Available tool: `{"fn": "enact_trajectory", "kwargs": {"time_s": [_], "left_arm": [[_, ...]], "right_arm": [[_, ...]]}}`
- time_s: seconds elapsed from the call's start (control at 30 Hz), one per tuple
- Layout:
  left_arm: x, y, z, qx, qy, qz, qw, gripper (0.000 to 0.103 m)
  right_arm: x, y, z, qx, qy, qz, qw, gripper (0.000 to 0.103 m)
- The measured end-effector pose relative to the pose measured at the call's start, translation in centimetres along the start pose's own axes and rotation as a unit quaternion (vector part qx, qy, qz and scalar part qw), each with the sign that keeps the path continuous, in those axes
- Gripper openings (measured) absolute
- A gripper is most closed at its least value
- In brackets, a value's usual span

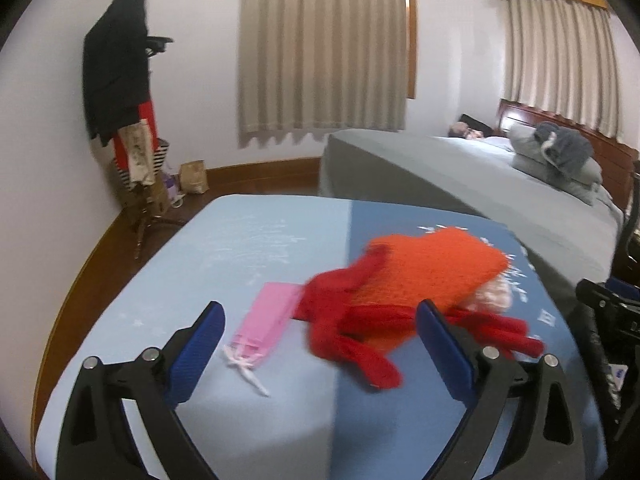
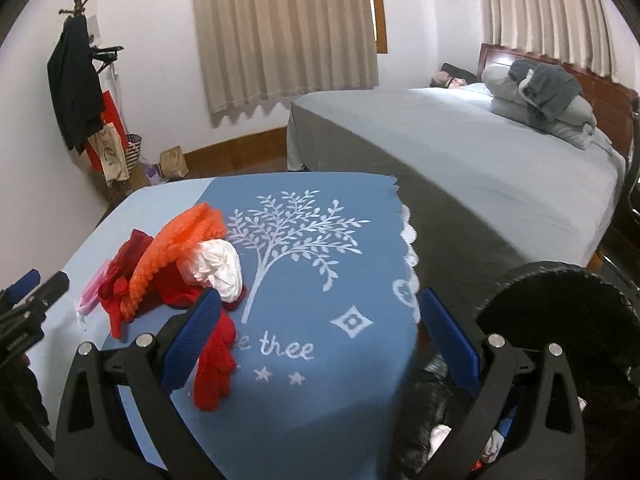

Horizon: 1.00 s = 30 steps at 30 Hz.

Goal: Collect trash
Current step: 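Grasp the pink mask with the left tool while the right tool grasps the white cloth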

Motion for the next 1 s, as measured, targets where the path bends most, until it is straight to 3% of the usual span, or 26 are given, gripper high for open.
{"fn": "enact_trajectory", "kwargs": {"time_s": [0.37, 0.63, 0.7, 0.93, 1.0], "left_arm": [[-1.0, 4.7, -4.6, 0.037, 0.050, 0.032, 0.9975, 0.082], [-1.9, 5.5, -6.1, 0.029, 0.086, 0.041, 0.9950, 0.075], [-1.9, 5.4, -6.3, 0.026, 0.090, 0.041, 0.9947, 0.074], [-1.9, 5.9, -7.0, 0.014, 0.104, 0.050, 0.9932, 0.067], [-2.0, 5.9, -7.3, 0.008, 0.111, 0.052, 0.9924, 0.062]], "right_arm": [[1.3, 2.0, -4.0, 0.020, 0.016, 0.008, 1.000, 0.096], [1.4, 5.0, -5.0, 0.052, 0.022, 0.034, 0.998, 0.094], [1.2, 5.6, -5.6, 0.056, 0.029, 0.041, 0.997, 0.085], [0.2, 7.0, -7.4, 0.072, 0.063, 0.051, 0.994, 0.071], [-0.2, 7.3, -7.6, 0.080, 0.069, 0.055, 0.993, 0.060]]}}
Point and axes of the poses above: each gripper's, at about its wrist camera, not at the fingertips, and z roughly against the way its jaws point, y to its left, x to its top, the point moved 5 cm from there along -z, roughly the way its jaws point, and after that the axes turned 5 degrees about -x, right-handed, at the moved point
